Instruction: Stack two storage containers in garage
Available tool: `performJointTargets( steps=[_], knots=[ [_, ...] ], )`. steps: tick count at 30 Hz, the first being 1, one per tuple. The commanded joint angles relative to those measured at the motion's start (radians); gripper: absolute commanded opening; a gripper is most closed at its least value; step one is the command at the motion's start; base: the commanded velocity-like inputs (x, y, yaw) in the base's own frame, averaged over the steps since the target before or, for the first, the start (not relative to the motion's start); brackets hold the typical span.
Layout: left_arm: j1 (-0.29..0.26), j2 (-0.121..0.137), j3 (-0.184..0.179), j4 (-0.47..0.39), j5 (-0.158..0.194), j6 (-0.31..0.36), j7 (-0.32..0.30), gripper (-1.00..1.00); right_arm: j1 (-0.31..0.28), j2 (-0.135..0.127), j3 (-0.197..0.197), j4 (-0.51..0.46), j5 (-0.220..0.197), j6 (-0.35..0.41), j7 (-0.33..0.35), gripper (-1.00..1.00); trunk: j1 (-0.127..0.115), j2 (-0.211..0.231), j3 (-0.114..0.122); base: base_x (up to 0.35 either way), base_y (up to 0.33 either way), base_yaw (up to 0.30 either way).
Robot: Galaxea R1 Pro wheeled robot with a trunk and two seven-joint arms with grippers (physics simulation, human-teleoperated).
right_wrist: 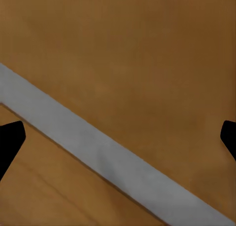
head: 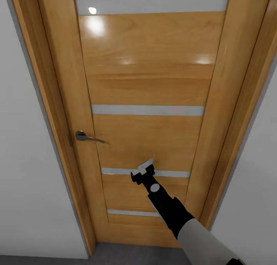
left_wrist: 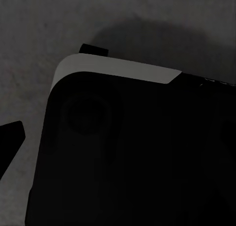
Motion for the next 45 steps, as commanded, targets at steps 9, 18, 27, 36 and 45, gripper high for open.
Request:
performJointTargets(
  steps=[9,18,27,36,45],
  knots=[
    [0.000,-0.001,0.001,0.000,0.005,-0.003,0.000,1.00,-0.130,0.000,0.000,0.133,0.002,0.001,-0.011,1.00,0.000,0.000,-0.001,0.000,0.000,0.000],
    [0.000,-0.001,0.001,0.000,0.005,-0.003,0.000,1.00,-0.281,0.000,-0.003,0.356,-0.006,-0.073,-0.017,1.00,0.000,0.000,-0.001,0.000,0.000,0.000],
    [0.000,0.000,0.002,0.000,0.013,-0.003,0.000,1.00,-0.289,0.000,-0.009,0.339,-0.005,-0.101,-0.033,1.00,0.000,0.000,-0.001,0.000,0.000,0.000],
    [0.000,0.000,0.008,0.000,0.013,-0.003,0.000,1.00,-0.289,0.000,-0.009,0.336,-0.006,-0.097,-0.041,1.00,0.000,0.000,-0.001,0.001,0.000,0.000],
    [0.000,0.004,0.008,0.000,0.015,-0.003,0.000,1.00,-0.286,0.000,-0.011,0.336,-0.005,-0.098,-0.093,1.00,0.000,0.000,-0.001,0.177,0.000,0.000]
  ],
)
